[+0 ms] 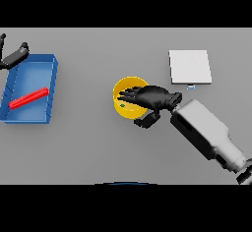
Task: Pick up the red beaker and tilt it to pour out 1 green nut into yellow bowl. Pick up the yellow bowl and place it on the metallic measuring scale.
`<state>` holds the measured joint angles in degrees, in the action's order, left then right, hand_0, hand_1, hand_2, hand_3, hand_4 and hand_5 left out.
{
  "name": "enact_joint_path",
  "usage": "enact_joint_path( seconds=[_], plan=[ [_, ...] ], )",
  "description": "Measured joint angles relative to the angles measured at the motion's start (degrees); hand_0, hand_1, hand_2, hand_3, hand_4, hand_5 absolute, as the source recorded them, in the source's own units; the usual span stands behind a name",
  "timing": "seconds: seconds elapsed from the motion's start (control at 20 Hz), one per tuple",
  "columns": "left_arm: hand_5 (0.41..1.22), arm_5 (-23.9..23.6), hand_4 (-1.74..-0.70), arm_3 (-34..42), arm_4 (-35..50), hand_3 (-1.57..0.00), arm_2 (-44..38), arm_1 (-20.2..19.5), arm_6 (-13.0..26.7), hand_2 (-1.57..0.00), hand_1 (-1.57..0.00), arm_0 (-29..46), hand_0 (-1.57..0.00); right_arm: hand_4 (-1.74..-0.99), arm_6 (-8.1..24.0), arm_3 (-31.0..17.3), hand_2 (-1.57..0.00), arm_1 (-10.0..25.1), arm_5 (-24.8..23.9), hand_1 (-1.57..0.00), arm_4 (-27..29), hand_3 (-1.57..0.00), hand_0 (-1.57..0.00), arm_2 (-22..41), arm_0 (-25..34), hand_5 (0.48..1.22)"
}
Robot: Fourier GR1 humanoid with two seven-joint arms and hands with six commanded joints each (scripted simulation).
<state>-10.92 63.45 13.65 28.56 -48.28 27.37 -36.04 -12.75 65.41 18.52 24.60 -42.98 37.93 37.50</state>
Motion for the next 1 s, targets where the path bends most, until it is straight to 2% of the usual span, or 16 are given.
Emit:
enact_joint_path(
  seconds=[0.15, 0.2, 0.25, 0.35, 0.45, 0.5, 0.55, 0.6, 0.65, 0.7, 0.75, 0.85, 1.0],
  plan=[
    [0.732, -0.4, -0.79, 0.6, 0.0, 0.00, 0.2, 0.2, 0.6, 0.00, 0.00, 0.4, 0.00, -1.333, -0.3, -1.4, -0.08, -0.8, -0.7, -0.01, 0.4, -0.12, 0.00, -0.4, 0.3, 0.800],
    [0.730, -0.4, -0.80, 0.9, 0.0, 0.00, 0.0, -0.8, 0.5, 0.00, 0.00, 0.9, 0.00, -1.365, 0.1, -1.6, -0.14, -0.8, -0.5, -0.07, 0.4, -0.18, -0.07, -0.6, 0.3, 0.838],
    [0.730, -0.3, -0.80, 1.0, 0.1, 0.00, 0.1, -0.3, 0.9, 0.00, 0.00, 0.5, 0.00, -1.396, 0.5, -1.9, -0.20, -1.3, -0.3, -0.14, 0.6, -0.24, -0.17, -0.7, 0.9, 0.875],
    [0.729, -0.2, -0.79, 0.6, -0.1, 0.00, 0.2, -0.3, 1.0, 0.00, 0.00, 0.4, 0.00, -1.479, -0.1, -0.9, -0.38, -0.4, 0.3, -0.38, 0.3, -0.42, -0.47, -0.1, 0.1, 0.999],
    [0.732, -0.5, -0.79, 1.2, 0.1, 0.00, 0.2, -0.2, 0.7, 0.00, 0.00, 0.8, 0.00, -1.469, -0.3, -1.1, -0.59, -0.1, 0.1, -0.65, -0.3, -0.83, -0.78, 0.1, 0.7, 1.079],
    [0.733, -0.3, -0.79, 0.7, 0.1, 0.00, 0.1, -0.3, 0.4, 0.00, 0.00, 0.8, 0.00, -1.521, -0.8, -1.3, -0.79, 0.0, -0.3, -0.81, -0.3, -0.98, -0.94, 0.2, 0.5, 1.108],
    [0.735, -0.3, -0.79, 0.7, 0.2, 0.00, -0.1, -0.4, 0.3, 0.00, 0.00, 0.9, 0.00, -1.561, 0.7, -0.8, -0.94, -0.3, 0.0, -0.96, -0.1, -1.00, -1.06, 0.2, 0.3, 1.130],
    [0.736, -0.9, -0.79, 1.9, 0.2, 0.00, 0.3, -0.1, 0.2, 0.00, 0.00, 1.5, 0.00, -1.594, -0.4, -0.9, -1.07, 0.1, 0.8, -1.08, 0.6, -1.03, -1.17, 0.0, 0.6, 1.148],
    [0.735, -1.0, -0.79, 2.0, 0.3, 0.00, 0.0, -0.5, -0.3, 0.00, 0.00, 1.8, 0.00, -1.621, -0.5, -0.9, -1.17, 0.1, 0.8, -1.18, 0.7, -1.05, -1.25, 0.2, 0.5, 1.163],
    [0.734, -1.1, -0.79, 1.2, -0.3, 0.00, 0.4, 0.1, 0.9, 0.00, 0.00, 0.8, 0.00, -1.642, 0.1, 0.2, -1.25, 0.5, 0.9, -1.26, 0.7, -1.09, -1.31, 0.5, 0.2, 1.175],
    [0.732, -1.1, -0.79, 1.4, -0.4, 0.00, 0.5, -0.2, 0.7, 0.00, 0.00, 1.0, 0.00, -1.659, -0.8, -0.1, -1.31, 0.8, 1.2, -1.32, 0.9, -1.11, -1.36, 0.6, 0.5, 1.184],
    [0.727, -0.5, -0.79, 1.1, -0.2, 0.00, 0.4, -0.3, 0.6, 0.00, 0.00, 1.0, 0.00, -1.683, 1.5, 1.4, -1.41, 0.9, 2.1, -1.41, 1.0, -1.15, -1.44, 0.6, 0.5, 1.197],
    [0.726, -0.4, -0.78, 1.0, -0.1, 0.00, 0.0, -0.9, 0.2, 0.00, 0.00, 0.9, 0.00, -1.705, 2.4, 2.5, -1.49, 1.6, 2.7, -1.49, 1.7, -1.31, -1.50, 0.1, 1.0, 1.209]
  ],
)
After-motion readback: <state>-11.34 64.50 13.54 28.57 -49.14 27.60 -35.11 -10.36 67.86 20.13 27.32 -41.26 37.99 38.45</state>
